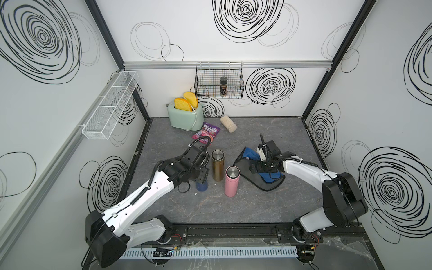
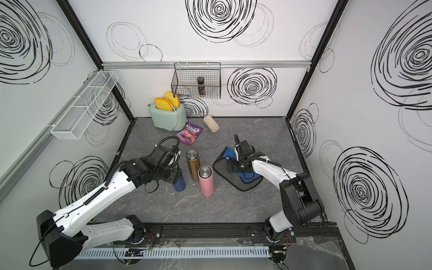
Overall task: Wipe the surface of the thermos
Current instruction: Pick up the thermos from the center of the board, then pick up the cleaning item at the center of the board.
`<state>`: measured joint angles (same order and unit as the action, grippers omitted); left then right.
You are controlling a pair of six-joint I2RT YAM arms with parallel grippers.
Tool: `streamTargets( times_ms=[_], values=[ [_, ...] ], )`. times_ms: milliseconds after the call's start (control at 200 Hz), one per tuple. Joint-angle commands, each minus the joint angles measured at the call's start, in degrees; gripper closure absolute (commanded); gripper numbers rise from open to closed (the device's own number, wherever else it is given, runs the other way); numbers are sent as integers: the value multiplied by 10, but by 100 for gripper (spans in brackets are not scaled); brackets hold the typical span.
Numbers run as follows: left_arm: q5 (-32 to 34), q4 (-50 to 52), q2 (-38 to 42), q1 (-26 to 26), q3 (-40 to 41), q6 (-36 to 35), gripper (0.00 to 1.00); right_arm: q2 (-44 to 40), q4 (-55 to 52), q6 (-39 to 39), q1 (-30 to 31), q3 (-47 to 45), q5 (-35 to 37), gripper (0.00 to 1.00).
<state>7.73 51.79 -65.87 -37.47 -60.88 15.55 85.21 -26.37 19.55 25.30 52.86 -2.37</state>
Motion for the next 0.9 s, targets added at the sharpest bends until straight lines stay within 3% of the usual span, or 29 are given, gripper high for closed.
streamTargets(
  times_ms=[0,190,650,710,770,840,895],
  values=[
    [13,22,36,-5,-50,3,100,-6,-36,11,10,12,39,2],
    [6,41,67,-9,-103,6,100,38,-41,11,28,31,137,2],
    [45,106,89,-13,-185,6,100,216,-58,2,55,55,180,1],
    [44,107,96,-14,-192,6,100,218,-58,2,55,47,172,13],
    [38,103,104,-14,-194,6,100,211,-55,1,55,37,158,39],
    [31,98,112,-14,-195,6,100,193,-52,2,53,25,139,60],
    [27,97,117,-15,-197,6,100,172,-49,5,48,15,123,91]
  ],
)
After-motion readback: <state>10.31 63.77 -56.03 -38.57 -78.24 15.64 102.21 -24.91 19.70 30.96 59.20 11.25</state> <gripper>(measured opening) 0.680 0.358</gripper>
